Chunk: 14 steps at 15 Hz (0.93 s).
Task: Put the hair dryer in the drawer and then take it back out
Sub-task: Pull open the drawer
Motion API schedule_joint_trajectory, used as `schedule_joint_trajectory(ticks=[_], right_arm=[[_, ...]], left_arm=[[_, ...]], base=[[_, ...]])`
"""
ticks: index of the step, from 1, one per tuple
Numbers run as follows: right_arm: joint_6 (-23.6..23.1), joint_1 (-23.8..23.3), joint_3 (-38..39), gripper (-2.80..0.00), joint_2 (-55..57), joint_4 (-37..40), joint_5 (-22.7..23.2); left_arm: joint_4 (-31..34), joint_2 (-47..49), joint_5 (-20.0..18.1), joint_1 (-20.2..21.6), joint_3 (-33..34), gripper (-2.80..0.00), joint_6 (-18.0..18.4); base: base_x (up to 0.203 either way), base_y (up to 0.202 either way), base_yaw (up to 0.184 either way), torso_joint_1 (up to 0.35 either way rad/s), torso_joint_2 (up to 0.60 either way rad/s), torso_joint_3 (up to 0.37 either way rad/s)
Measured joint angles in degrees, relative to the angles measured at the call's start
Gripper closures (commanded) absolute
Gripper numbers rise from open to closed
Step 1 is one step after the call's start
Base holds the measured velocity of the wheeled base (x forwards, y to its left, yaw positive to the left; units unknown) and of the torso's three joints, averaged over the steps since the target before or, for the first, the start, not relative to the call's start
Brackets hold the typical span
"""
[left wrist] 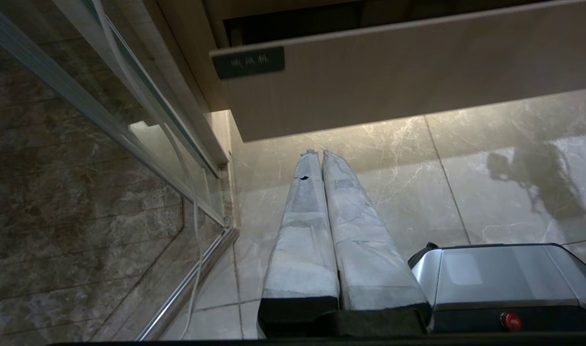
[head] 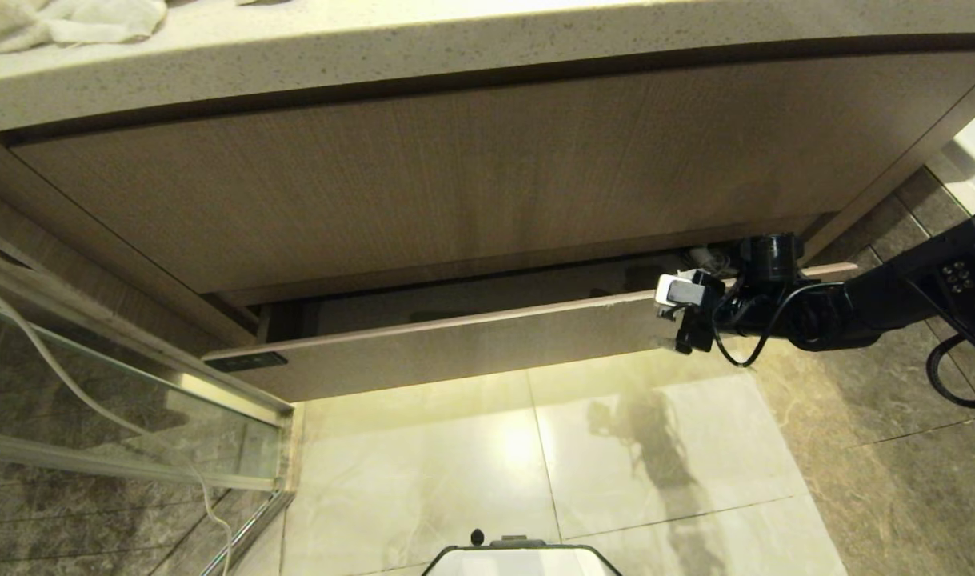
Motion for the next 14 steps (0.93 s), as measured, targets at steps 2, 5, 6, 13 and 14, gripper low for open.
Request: schedule_joint_trajectory(ticks=[2, 5, 6, 13, 14], right_arm=[[-0.11, -0.44, 2.11, -2.80, -1.53, -0.10, -0.02], [1.52, -0.87, 6.69, -2.80, -6.07, 2.69, 0.13], [2.52, -0.96, 7.84, -2.80, -7.97, 4.35, 0.11], [14.57, -1.84, 19.69, -2.80, -27.90, 9.64, -0.42], [16.95, -2.00, 20.56, -2.80, -31.20, 11.45, -1.35]], left_arm=[[-0.02, 0.00, 0.00, 0.00, 0.00, 0.00, -0.01], [0.01, 0.00, 0.00, 0.00, 0.00, 0.00, 0.00], [0.00, 0.00, -0.02, 0.00, 0.00, 0.00, 0.00], [-0.03, 0.00, -0.02, 0.00, 0.00, 0.00, 0.03], [-0.03, 0.00, 0.00, 0.00, 0.00, 0.00, 0.00]], base=[[0.000, 0.000, 0.000, 0.000, 0.00, 0.000], [0.000, 0.000, 0.000, 0.000, 0.00, 0.000], [0.000, 0.000, 0.000, 0.000, 0.00, 0.000], [0.000, 0.000, 0.000, 0.000, 0.00, 0.000], [0.000, 0.000, 0.000, 0.000, 0.00, 0.000]])
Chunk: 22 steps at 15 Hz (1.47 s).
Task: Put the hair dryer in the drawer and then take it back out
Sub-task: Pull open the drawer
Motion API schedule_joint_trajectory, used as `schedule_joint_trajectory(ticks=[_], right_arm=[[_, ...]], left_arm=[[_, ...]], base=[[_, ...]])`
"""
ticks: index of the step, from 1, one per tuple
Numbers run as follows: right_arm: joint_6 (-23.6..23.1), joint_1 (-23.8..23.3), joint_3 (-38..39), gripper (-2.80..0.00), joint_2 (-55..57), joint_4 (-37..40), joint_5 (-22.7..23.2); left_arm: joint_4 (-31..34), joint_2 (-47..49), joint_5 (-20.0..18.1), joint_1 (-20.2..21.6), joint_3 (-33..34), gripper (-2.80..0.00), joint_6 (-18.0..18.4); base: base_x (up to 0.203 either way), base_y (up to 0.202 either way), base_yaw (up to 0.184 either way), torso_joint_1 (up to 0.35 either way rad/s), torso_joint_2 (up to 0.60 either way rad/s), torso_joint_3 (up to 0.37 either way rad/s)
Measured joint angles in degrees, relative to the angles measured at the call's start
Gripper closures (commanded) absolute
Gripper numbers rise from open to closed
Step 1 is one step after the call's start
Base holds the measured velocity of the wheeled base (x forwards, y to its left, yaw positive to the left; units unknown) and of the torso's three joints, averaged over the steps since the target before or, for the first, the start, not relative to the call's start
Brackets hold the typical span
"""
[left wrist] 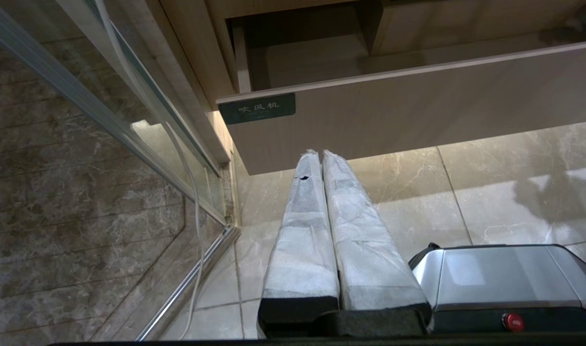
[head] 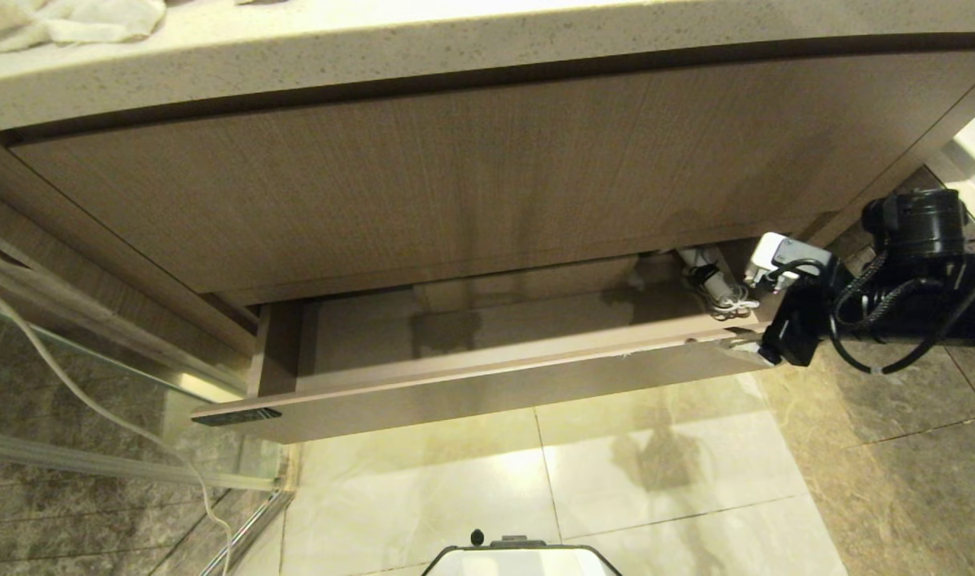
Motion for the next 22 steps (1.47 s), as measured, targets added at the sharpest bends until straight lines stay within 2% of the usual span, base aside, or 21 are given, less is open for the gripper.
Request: schedule_joint_trajectory(ticks=[3, 6, 8, 10, 13, 14, 16, 17, 22], right_arm=[[10.64, -2.30, 4.12, -2.80, -10.04, 8.29, -7.07], [27.25, -4.26, 10.58, -2.80, -18.84, 12.30, -13.00], [35.69, -4.71, 13.73, -2.80, -23.44, 12.44, -14.64], [38.94, -4.83, 16.84, -2.80, -28.18, 12.55, -15.01], [40.40, -5.12, 20.92, -2.80, -34.58, 12.97, -16.96], [41.30, -5.34, 22.02, 0.00, -36.23, 12.95, -19.98], [41.95, -5.33, 24.03, 0.00, -38.76, 12.27, -25.86], [41.99, -5.07, 24.85, 0.00, -39.68, 11.20, -26.84], [43.72, -4.03, 30.41, 0.00, -44.65, 9.12, -27.05]], left_arm=[[0.03, 0.00, 0.00, 0.00, 0.00, 0.00, 0.00], [0.01, 0.00, 0.02, 0.00, 0.00, 0.00, 0.00], [0.02, 0.00, -0.01, 0.00, 0.00, 0.00, -0.01], [0.03, 0.00, 0.00, 0.00, 0.00, 0.00, -0.02], [0.03, 0.00, 0.00, 0.00, 0.00, 0.00, 0.00], [0.03, 0.00, 0.00, 0.00, 0.00, 0.00, -0.01], [0.03, 0.00, 0.00, 0.00, 0.00, 0.00, -0.02], [0.03, 0.00, 0.00, 0.00, 0.00, 0.00, -0.02], [0.03, 0.00, -0.02, 0.00, 0.00, 0.00, -0.01]], base=[[0.000, 0.000, 0.000, 0.000, 0.00, 0.000], [0.000, 0.000, 0.000, 0.000, 0.00, 0.000], [0.000, 0.000, 0.000, 0.000, 0.00, 0.000], [0.000, 0.000, 0.000, 0.000, 0.00, 0.000], [0.000, 0.000, 0.000, 0.000, 0.00, 0.000], [0.000, 0.000, 0.000, 0.000, 0.00, 0.000], [0.000, 0.000, 0.000, 0.000, 0.00, 0.000], [0.000, 0.000, 0.000, 0.000, 0.00, 0.000], [0.000, 0.000, 0.000, 0.000, 0.00, 0.000]])
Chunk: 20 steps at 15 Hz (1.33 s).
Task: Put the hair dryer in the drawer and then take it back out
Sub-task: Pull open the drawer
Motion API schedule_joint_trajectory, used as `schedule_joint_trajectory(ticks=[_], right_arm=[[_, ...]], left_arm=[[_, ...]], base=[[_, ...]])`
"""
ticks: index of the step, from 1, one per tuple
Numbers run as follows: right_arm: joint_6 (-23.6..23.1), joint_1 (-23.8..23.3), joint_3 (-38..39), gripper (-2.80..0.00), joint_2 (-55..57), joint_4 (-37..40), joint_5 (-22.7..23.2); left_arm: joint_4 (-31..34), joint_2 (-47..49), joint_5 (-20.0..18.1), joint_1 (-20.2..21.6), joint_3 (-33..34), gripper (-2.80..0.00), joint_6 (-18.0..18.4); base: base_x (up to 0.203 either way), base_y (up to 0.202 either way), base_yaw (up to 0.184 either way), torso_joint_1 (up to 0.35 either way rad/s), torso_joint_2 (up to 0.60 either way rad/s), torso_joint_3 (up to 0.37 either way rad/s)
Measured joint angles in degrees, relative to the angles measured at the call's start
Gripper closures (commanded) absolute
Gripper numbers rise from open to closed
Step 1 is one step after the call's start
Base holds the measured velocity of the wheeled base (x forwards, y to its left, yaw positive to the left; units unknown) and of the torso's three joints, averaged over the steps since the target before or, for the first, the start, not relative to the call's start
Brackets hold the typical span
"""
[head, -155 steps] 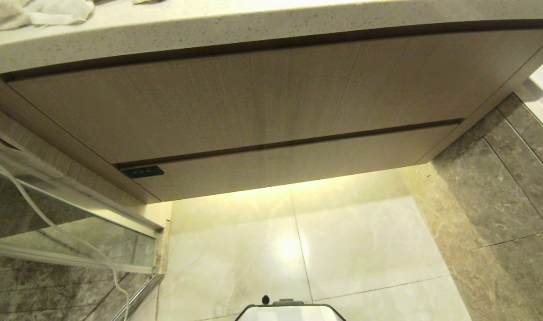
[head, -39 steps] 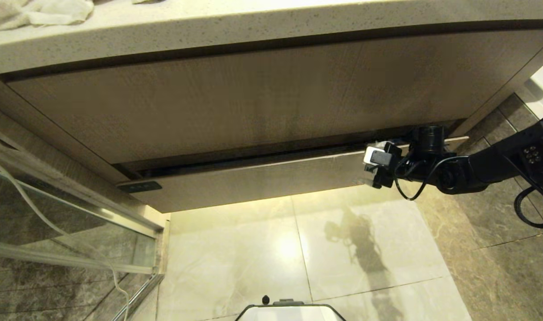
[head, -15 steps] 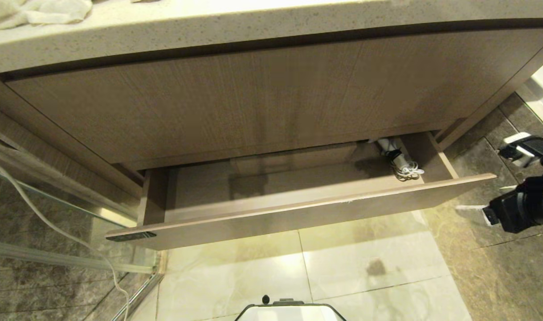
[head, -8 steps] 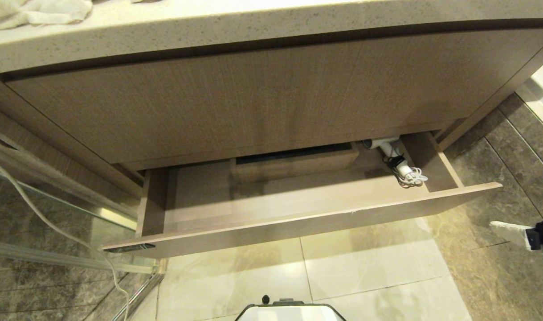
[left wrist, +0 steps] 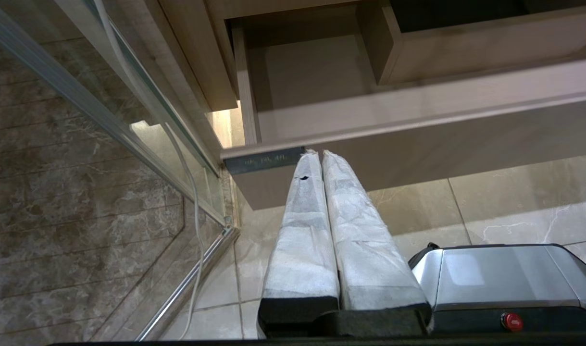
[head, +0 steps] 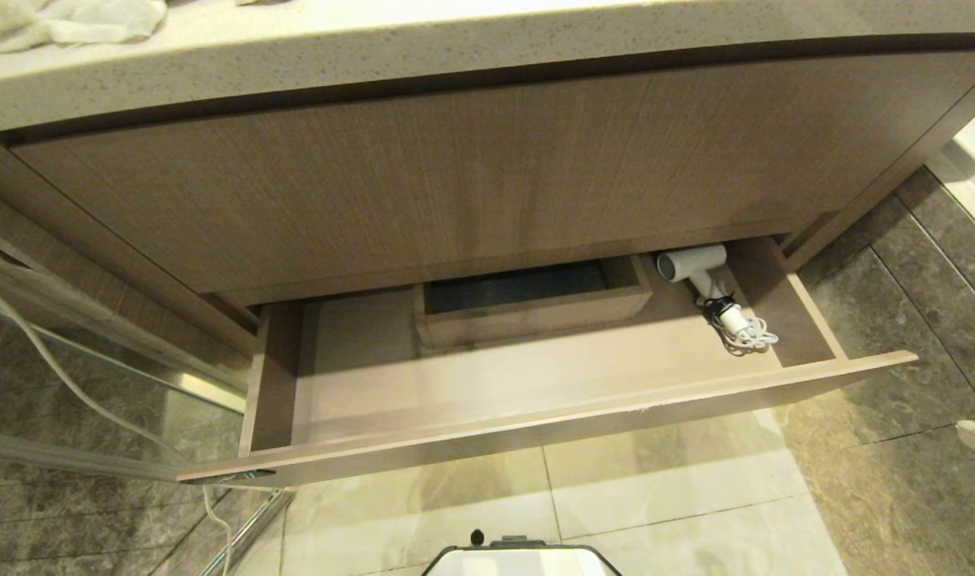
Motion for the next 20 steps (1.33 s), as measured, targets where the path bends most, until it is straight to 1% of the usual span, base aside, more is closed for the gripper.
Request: schedule_joint_trajectory(ticks=[2, 4, 7, 9, 11, 14, 17, 20], right_arm=[[0.40, 0.44, 1.39, 0.00, -1.43, 0.03, -0.04], [0.58, 1.54, 3.17, 0.00, -3.14, 0.20, -1.08], [0.69, 5.22, 4.13, 0.00, -5.64, 1.51, -4.52], [0.64, 6.37, 4.46, 0.00, -7.20, 1.97, -4.97], [0.62, 6.60, 4.68, 0.00, -9.51, 5.68, -5.13], [0.70, 6.32, 5.21, 0.00, -13.70, 12.35, -6.79], [0.70, 5.84, 5.62, 0.00, -17.51, 16.65, -7.53], [0.70, 5.79, 5.88, 0.00, -20.27, 18.34, -7.28]], left_arm=[[0.00, 0.00, 0.02, 0.00, 0.00, 0.00, -0.02], [0.00, 0.00, 0.02, 0.00, 0.00, 0.00, 0.01], [0.00, 0.00, 0.02, 0.00, 0.00, 0.00, -0.01], [0.00, 0.00, 0.02, 0.00, 0.00, 0.00, -0.02], [0.00, 0.00, 0.02, 0.00, 0.00, 0.00, -0.02], [-0.01, 0.00, 0.02, 0.00, 0.00, 0.00, 0.00], [-0.02, 0.00, 0.02, 0.00, 0.00, 0.00, -0.02], [0.00, 0.00, 0.02, 0.00, 0.00, 0.00, 0.00]], base=[[0.000, 0.000, 0.000, 0.000, 0.00, 0.000], [0.000, 0.000, 0.000, 0.000, 0.00, 0.000], [0.000, 0.000, 0.000, 0.000, 0.00, 0.000], [0.000, 0.000, 0.000, 0.000, 0.00, 0.000], [0.000, 0.000, 0.000, 0.000, 0.00, 0.000], [0.000, 0.000, 0.000, 0.000, 0.00, 0.000], [0.000, 0.000, 0.000, 0.000, 0.00, 0.000], [0.000, 0.000, 0.000, 0.000, 0.00, 0.000]])
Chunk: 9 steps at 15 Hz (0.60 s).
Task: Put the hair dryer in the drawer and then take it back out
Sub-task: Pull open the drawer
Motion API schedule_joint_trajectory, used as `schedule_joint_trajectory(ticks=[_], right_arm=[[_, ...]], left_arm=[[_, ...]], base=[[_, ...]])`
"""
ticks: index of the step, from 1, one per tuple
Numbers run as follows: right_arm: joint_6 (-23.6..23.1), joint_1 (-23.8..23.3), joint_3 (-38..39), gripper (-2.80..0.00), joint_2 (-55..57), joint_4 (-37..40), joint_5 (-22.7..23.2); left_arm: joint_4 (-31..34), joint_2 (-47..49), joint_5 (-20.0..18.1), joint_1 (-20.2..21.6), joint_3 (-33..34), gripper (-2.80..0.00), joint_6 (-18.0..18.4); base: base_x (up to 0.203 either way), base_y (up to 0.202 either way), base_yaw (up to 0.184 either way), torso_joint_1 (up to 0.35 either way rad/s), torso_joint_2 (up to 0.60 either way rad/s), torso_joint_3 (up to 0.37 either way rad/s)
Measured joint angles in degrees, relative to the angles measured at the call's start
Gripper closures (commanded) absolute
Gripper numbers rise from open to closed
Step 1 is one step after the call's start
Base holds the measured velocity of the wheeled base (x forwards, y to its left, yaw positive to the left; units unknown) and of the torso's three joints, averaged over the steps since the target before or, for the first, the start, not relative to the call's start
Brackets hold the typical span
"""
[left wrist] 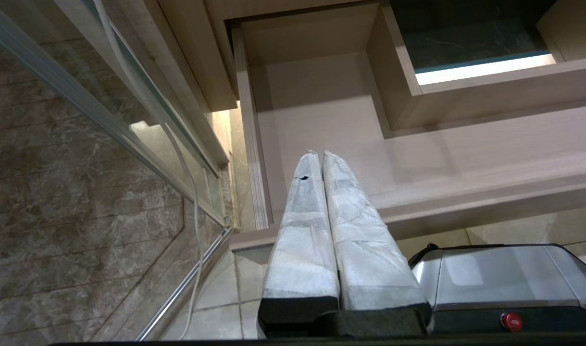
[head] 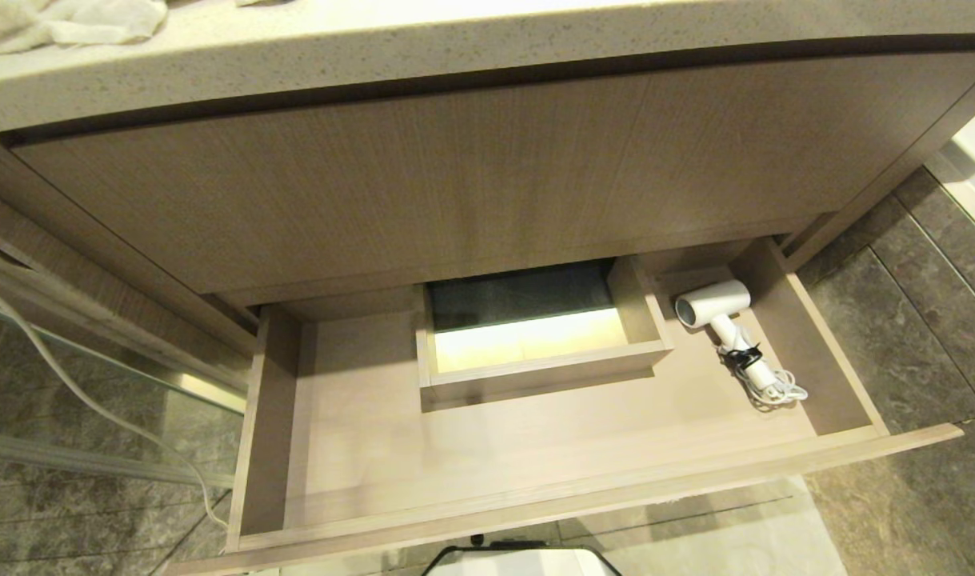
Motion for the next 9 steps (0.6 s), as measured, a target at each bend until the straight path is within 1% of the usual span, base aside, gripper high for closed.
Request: schedule_joint_trajectory(ticks=[2, 4, 5, 7, 9], right_arm=[[0.00, 0.07, 0.72, 0.00, 0.11, 0.39, 0.12], [0.11, 0.47, 0.84, 0.00, 2.85, -0.99, 0.02], [0.37, 0.82, 0.66, -2.80, 4.79, -1.75, -0.06], [1.13, 1.21, 0.11, -2.80, 9.90, -5.78, -0.01], [1.53, 1.44, -0.89, -2.80, 17.70, -10.46, -0.01]], left_arm=[[-0.03, 0.00, 0.00, 0.00, 0.00, 0.00, -0.02], [0.00, 0.00, 0.00, 0.00, 0.00, 0.00, -0.02], [-0.03, 0.00, -0.02, 0.00, 0.00, 0.00, -0.02], [0.01, 0.00, 0.00, 0.00, 0.00, 0.00, 0.00], [-0.01, 0.00, 0.00, 0.00, 0.00, 0.00, -0.02]], base=[[0.000, 0.000, 0.000, 0.000, 0.00, 0.000], [0.000, 0.000, 0.000, 0.000, 0.00, 0.000], [0.000, 0.000, 0.000, 0.000, 0.00, 0.000], [0.000, 0.000, 0.000, 0.000, 0.00, 0.000], [0.000, 0.000, 0.000, 0.000, 0.00, 0.000]])
